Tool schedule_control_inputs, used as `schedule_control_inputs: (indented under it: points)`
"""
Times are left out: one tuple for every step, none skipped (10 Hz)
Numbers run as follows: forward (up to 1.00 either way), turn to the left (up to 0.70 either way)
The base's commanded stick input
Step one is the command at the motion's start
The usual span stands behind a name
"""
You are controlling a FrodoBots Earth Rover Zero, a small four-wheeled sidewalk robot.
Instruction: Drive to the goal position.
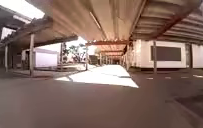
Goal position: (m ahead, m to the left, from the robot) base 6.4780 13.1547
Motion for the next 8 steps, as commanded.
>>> schedule_control_inputs:
  points:
    - [0.50,0.00]
    - [0.50,0.00]
    - [0.50,0.00]
    - [0.50,0.00]
    - [0.50,0.00]
    - [0.50,0.00]
    - [0.50,0.00]
    - [0.50,0.00]
